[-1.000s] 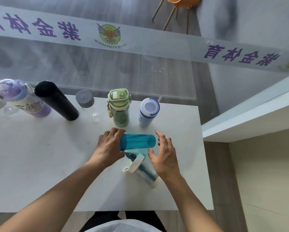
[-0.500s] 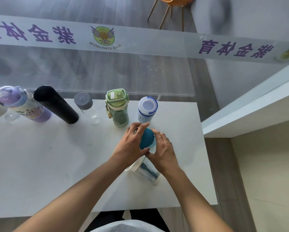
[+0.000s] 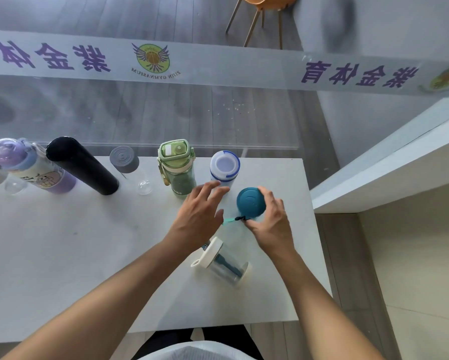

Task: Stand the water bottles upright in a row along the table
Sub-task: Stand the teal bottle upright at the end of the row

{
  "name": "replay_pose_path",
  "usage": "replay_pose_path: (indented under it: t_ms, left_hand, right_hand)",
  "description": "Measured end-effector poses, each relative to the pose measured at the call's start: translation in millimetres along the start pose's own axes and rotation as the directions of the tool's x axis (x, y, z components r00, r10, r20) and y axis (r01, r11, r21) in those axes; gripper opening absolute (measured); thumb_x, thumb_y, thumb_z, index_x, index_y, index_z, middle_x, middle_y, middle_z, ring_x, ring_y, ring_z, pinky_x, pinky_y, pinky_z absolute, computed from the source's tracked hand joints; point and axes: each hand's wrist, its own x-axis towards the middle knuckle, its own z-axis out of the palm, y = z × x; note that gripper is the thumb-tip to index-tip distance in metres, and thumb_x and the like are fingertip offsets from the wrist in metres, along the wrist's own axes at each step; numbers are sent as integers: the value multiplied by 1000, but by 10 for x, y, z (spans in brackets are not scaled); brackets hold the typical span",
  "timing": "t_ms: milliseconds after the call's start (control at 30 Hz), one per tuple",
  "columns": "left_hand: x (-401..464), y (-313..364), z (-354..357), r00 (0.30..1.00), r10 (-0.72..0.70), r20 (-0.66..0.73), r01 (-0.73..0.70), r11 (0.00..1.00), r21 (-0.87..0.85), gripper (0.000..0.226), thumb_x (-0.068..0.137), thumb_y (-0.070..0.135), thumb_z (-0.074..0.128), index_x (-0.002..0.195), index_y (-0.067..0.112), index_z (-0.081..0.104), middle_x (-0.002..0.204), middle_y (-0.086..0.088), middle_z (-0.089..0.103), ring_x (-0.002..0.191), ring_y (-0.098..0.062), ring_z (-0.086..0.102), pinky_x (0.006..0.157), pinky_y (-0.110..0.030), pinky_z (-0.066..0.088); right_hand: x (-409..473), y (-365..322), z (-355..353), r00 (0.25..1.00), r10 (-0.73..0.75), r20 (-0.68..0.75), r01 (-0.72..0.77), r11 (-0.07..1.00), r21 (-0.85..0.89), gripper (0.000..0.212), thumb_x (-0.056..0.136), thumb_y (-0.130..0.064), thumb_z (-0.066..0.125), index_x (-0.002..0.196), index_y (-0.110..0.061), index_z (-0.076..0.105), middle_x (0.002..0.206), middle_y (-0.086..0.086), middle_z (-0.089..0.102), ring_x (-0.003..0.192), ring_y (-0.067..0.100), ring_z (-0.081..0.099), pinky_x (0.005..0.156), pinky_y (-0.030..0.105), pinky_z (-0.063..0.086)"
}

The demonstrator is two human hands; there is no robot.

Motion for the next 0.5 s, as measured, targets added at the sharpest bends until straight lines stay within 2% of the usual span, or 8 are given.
replay_pose_path:
  t_ms: [100,267,500]
  left_hand:
    - [118,-4,-42,999,-34,25,32,995,91,66,84,12,63,145,18,39,152,-12,37,129,-37,39,104,-49,40]
    - [252,-24,-13,989,-97,114,76,981,177,81,89,11,56,154,32,12,164,-4,10,145,-36,18,112,-54,30]
    - [302,-32,44,971,-168,171,128,967,221,80,93,15,50,155,32,3,165,2,3,149,-34,5,117,-54,21]
  right_hand:
    - [175,146,-130,999,44,-28,-44,999,20,88,70,-27,90,143,-29,40,123,3,56,107,17,57,91,23,45]
    - [503,232,-228,997,76,-19,-76,997,7,87,72,-17,87,144,-27,39,126,7,57,114,23,58,95,29,45]
    - [826,201,-237,999,53,-1,-53,998,14,86,74,-20,87,145,-29,38,126,8,58,115,24,57,97,33,46]
